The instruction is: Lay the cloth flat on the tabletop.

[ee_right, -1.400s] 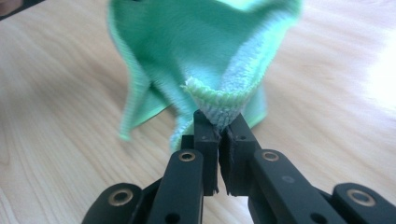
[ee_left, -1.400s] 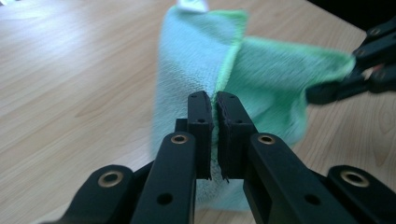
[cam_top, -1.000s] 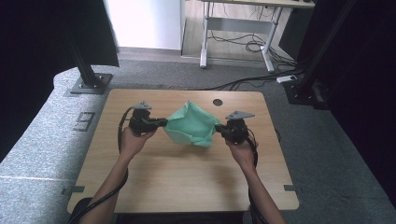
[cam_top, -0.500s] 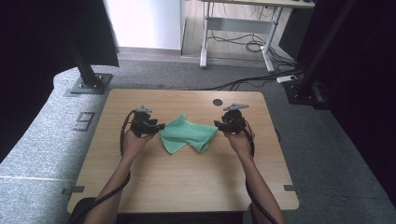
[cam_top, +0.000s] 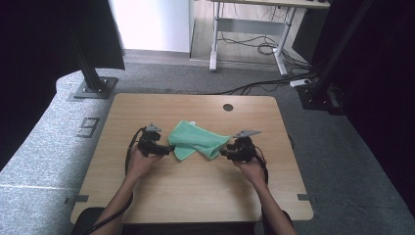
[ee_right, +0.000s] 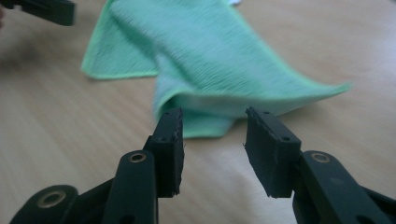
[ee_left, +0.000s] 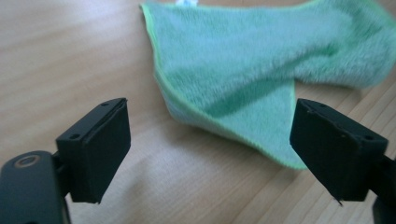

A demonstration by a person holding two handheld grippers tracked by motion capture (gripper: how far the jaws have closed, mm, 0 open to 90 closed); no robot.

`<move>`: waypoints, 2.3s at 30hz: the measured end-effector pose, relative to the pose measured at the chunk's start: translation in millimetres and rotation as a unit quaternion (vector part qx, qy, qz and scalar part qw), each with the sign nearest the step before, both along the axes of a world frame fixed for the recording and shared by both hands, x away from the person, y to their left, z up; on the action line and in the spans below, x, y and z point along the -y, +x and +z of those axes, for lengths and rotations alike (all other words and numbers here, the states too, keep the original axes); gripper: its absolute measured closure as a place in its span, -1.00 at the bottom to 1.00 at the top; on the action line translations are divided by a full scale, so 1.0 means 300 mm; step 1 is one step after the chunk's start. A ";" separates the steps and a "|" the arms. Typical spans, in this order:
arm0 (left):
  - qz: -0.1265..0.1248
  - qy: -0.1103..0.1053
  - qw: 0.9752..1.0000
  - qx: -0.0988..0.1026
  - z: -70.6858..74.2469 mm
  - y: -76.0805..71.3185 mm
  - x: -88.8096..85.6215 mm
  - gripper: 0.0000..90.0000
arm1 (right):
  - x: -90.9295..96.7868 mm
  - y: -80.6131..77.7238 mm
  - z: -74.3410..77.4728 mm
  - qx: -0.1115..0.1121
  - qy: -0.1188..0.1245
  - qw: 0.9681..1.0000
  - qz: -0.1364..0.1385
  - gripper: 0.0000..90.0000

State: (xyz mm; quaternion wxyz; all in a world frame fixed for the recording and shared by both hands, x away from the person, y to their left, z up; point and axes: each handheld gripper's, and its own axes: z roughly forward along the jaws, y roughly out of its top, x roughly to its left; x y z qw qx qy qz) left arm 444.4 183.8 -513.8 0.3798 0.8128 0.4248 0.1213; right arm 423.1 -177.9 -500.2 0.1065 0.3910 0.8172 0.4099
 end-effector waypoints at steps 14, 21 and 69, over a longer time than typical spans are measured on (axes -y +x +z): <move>-0.003 0.074 0.997 -0.009 -0.098 -0.009 0.056 -0.74 | -0.174 0.003 -0.117 -0.016 -0.011 0.998 0.056 0.83; -0.008 0.095 0.995 -0.018 -0.086 -0.015 0.033 -0.73 | -0.134 0.009 -0.035 0.016 -0.026 0.999 0.029 0.94; -0.021 0.056 0.998 0.006 -0.071 -0.034 0.079 -0.67 | 0.085 -0.204 -0.128 -0.017 -0.114 0.993 -0.030 -0.29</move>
